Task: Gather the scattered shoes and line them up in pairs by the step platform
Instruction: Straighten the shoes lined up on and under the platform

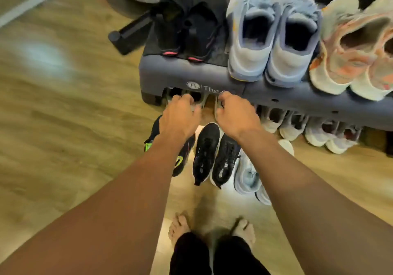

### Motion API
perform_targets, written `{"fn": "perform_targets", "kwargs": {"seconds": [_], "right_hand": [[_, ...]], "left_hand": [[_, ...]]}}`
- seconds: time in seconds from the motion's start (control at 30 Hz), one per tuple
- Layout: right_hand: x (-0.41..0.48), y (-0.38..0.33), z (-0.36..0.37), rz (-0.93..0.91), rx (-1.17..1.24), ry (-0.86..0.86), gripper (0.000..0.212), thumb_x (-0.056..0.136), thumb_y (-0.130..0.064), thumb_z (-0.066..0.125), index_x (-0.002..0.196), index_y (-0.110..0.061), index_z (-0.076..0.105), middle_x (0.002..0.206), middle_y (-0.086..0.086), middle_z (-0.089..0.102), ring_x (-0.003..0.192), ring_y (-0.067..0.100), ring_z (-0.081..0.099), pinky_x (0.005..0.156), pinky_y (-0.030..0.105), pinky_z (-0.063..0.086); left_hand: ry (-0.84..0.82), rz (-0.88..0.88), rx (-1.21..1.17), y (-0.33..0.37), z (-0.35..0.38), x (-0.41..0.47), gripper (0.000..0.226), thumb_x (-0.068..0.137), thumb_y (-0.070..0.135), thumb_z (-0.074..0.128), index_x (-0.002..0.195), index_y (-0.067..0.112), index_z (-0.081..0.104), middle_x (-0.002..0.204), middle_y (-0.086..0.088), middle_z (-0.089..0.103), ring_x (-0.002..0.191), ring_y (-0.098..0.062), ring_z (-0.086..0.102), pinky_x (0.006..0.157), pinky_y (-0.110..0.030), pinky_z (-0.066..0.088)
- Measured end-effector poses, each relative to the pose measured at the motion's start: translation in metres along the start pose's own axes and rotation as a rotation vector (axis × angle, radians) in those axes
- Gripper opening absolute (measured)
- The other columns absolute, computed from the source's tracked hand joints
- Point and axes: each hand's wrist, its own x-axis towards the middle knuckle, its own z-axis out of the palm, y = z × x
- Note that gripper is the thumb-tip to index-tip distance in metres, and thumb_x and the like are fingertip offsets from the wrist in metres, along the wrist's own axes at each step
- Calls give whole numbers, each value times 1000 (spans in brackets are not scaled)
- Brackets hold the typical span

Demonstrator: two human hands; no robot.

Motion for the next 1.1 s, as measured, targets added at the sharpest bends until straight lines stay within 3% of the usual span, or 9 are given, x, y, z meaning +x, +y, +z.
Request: {"fn": "perform_targets", "kwargs": {"seconds": [0.27, 0.37, 0.5, 0.67, 0.87, 1.0, 1.1], "right_hand": [[76, 4, 159, -60, 42, 15, 35, 89, -13, 48, 124, -16, 53, 120, 11, 61, 111, 33, 56, 83, 39, 47], [103, 13, 209, -71, 52, 62, 39, 87, -11, 48, 126, -15, 50, 126, 12, 57, 115, 34, 52, 85, 39, 45], [148, 23, 252, -110, -4, 134, 44, 91, -13, 49, 134, -14, 43, 136, 11, 46, 123, 33, 43, 91, 40, 41], [195, 22, 277, -79, -64, 201, 56, 93, -16, 51, 144, -15, 29, 147, 10, 34, 130, 37, 34, 99, 45, 39], [212, 23, 277, -157, -120, 216, 32, 96, -12, 42, 127, -9, 48, 126, 14, 51, 115, 40, 50, 90, 40, 42], [210, 22, 274, -184, -99, 195, 38, 91, -5, 50, 128, -11, 48, 124, 12, 53, 111, 35, 54, 87, 37, 42], [209, 21, 271, -179, -83, 166, 42, 90, -9, 54, 131, -13, 46, 126, 13, 53, 113, 35, 53, 87, 38, 43]], "left_hand": [[30, -115, -74, -96, 103, 77, 30, 91, 24, 58, 119, 14, 59, 119, -11, 60, 109, -31, 58, 89, -44, 49], [63, -125, -82, -123, 143, 104, 40, 90, 20, 57, 129, 17, 51, 132, -10, 46, 114, -32, 53, 92, -47, 47], [158, 8, 1, -149, 173, 147, 45, 90, 13, 56, 133, 14, 44, 144, -6, 33, 119, -32, 49, 94, -47, 44], [129, 93, 150, -170, 174, 192, 49, 89, 10, 53, 136, 17, 43, 140, -9, 42, 119, -38, 51, 90, -46, 44], [210, 136, 137, -175, 175, 203, 34, 90, 7, 52, 123, 15, 57, 123, -18, 55, 108, -43, 55, 79, -44, 44], [215, 126, 166, -175, 176, 200, 33, 90, 6, 48, 120, 17, 58, 117, -17, 57, 104, -40, 56, 72, -39, 40], [212, 65, 227, -163, 168, 201, 33, 88, 20, 55, 121, 17, 59, 119, -16, 58, 107, -39, 57, 76, -40, 42]]}}
